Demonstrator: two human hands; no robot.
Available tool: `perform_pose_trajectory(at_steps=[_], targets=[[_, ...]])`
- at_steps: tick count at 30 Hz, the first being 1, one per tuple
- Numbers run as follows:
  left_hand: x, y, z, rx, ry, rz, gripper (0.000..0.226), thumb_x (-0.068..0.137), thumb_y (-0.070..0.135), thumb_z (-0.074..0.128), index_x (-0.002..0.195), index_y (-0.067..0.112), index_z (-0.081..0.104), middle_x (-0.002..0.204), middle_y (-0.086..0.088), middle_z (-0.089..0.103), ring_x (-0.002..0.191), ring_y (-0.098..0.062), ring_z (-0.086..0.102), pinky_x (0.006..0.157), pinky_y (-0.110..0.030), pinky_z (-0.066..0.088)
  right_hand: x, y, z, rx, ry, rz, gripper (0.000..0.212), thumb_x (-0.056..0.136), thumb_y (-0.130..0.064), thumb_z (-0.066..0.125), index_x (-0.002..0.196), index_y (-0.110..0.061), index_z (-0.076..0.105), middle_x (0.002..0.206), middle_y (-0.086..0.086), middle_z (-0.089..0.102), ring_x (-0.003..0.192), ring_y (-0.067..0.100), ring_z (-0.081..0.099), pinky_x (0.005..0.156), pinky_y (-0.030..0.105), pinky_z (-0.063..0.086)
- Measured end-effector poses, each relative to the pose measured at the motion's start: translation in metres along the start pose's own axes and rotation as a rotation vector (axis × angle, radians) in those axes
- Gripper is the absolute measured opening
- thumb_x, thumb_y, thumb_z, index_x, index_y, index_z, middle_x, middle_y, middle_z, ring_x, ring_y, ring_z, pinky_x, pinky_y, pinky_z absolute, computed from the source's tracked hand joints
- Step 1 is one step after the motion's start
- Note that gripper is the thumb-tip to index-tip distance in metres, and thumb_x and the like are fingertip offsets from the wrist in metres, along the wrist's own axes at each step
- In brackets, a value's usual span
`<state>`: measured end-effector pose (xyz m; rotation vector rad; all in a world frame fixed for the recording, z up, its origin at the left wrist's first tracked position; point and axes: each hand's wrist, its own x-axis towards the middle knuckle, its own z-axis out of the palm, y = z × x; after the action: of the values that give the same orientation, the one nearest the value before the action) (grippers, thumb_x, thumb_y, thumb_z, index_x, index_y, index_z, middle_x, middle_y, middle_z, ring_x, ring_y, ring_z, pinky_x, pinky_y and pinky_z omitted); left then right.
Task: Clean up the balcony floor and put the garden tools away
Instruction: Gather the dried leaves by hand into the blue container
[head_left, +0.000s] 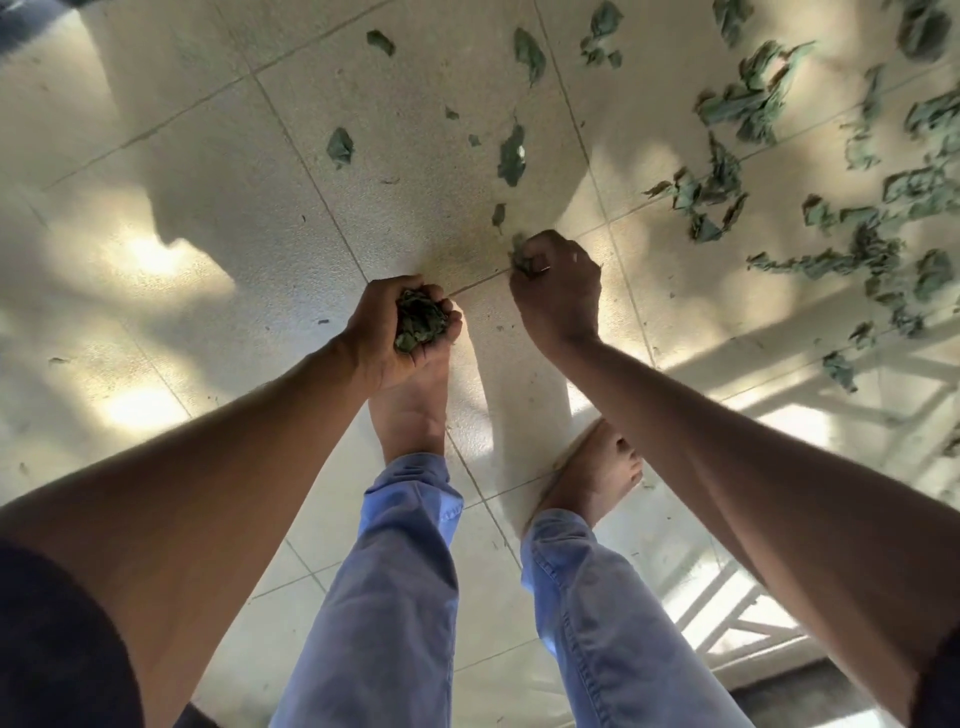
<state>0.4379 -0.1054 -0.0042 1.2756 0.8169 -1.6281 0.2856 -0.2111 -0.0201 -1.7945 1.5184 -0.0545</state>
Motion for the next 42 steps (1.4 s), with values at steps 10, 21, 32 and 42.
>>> perform_pose_trajectory(at_steps=[10,21,32,42], targets=[[-0.013,-0.011,0.042,0.143,-0.092,0.021,0.063,0.105,0.028,0.038,0.048,0.017,0.063,0.049,0.001,0.055,0.042,-0.012,0.055,0.043,-0.016,0.043,-0.069,-0.053,-0.018,-0.045,-0.162,-0.347,0.025,0.083,-0.014,0.078,0.106,-0.009,0.068,0.100,0.008,0.065,0.087,0.023,0.063,0.072,0.036,0.054],[0.009,0.020,0.020,-0.100,-0.040,0.027,0.034,0.100,0.024,0.051,0.075,0.007,0.065,0.078,-0.008,0.065,0.080,-0.020,0.065,0.067,-0.032,0.062,0.011,-0.038,-0.007,-0.275,0.025,-0.374,0.029,0.092,-0.010,0.064,0.120,-0.015,0.069,0.115,0.008,0.067,0.102,0.024,0.065,0.081,0.030,0.054],[0.006,0.027,-0.011,-0.028,-0.030,0.014,0.031,0.101,0.025,0.051,0.078,0.007,0.062,0.084,-0.010,0.063,0.081,-0.021,0.065,0.070,-0.030,0.060,0.068,-0.013,0.028,-0.490,-0.159,-0.425,0.021,0.090,0.003,0.054,0.102,-0.006,0.069,0.109,0.019,0.066,0.095,0.037,0.068,0.073,0.036,0.055],[0.003,0.011,0.007,-0.038,0.034,0.086,0.041,0.107,0.018,0.040,0.074,0.020,0.065,0.065,0.013,0.070,0.063,0.001,0.068,0.062,-0.013,0.054,-0.022,-0.089,-0.007,0.139,-0.069,-0.545,0.008,0.082,0.003,0.071,0.085,-0.004,0.071,0.081,0.008,0.068,0.071,0.021,0.065,0.060,0.040,0.056]])
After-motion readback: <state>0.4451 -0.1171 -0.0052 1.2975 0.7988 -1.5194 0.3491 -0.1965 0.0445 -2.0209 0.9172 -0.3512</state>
